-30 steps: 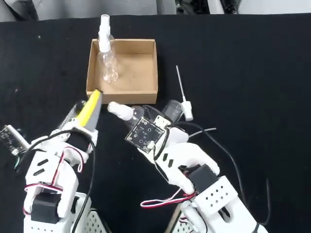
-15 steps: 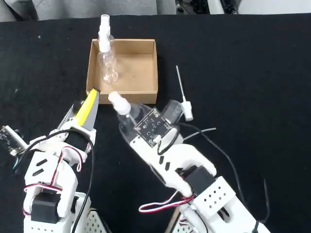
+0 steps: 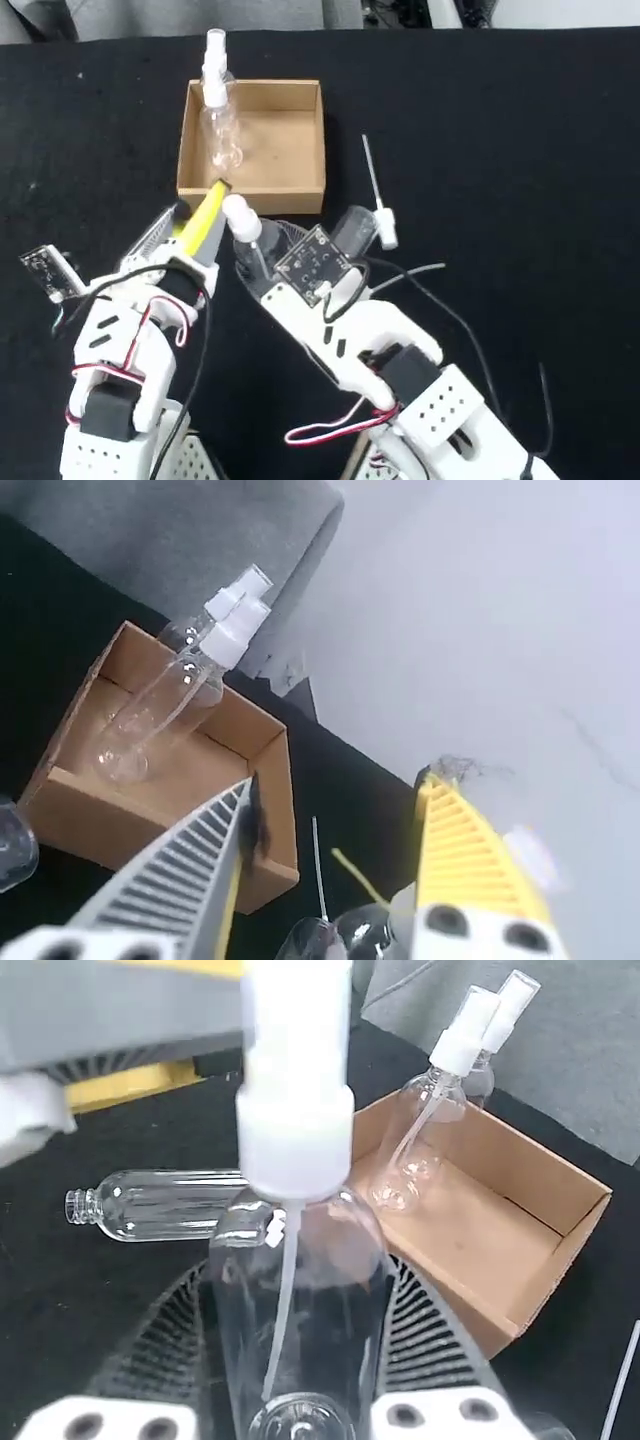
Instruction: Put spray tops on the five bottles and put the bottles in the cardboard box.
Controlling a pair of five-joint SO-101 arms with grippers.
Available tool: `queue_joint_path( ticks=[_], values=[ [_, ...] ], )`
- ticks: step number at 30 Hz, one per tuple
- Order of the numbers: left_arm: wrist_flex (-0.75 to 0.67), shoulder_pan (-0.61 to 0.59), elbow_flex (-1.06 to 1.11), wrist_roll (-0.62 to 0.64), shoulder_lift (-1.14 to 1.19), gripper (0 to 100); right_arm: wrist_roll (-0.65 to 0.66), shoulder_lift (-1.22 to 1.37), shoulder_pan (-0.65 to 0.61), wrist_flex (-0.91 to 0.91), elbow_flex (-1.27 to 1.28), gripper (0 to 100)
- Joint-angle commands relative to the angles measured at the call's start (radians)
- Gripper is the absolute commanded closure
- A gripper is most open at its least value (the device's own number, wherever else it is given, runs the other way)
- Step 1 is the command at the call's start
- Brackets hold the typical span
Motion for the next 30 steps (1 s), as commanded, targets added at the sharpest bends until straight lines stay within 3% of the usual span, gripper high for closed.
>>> queue_joint_path(
  ticks=[1, 18, 30],
  values=[
    [-0.002, 0.031, -0.012, -0.018, -0.008, 76, -0.002, -0.021, -0.017, -0.018, -0.048, 95.3],
    [0.055, 0.137, -0.012, -0.091, -0.008, 76, 0.002, -0.021, 0.052, -0.026, -0.035, 94.9],
    [0.048, 0.097, -0.021, -0.087, -0.009, 76, 0.002, -0.021, 0.052, -0.026, -0.031, 94.9]
  ],
)
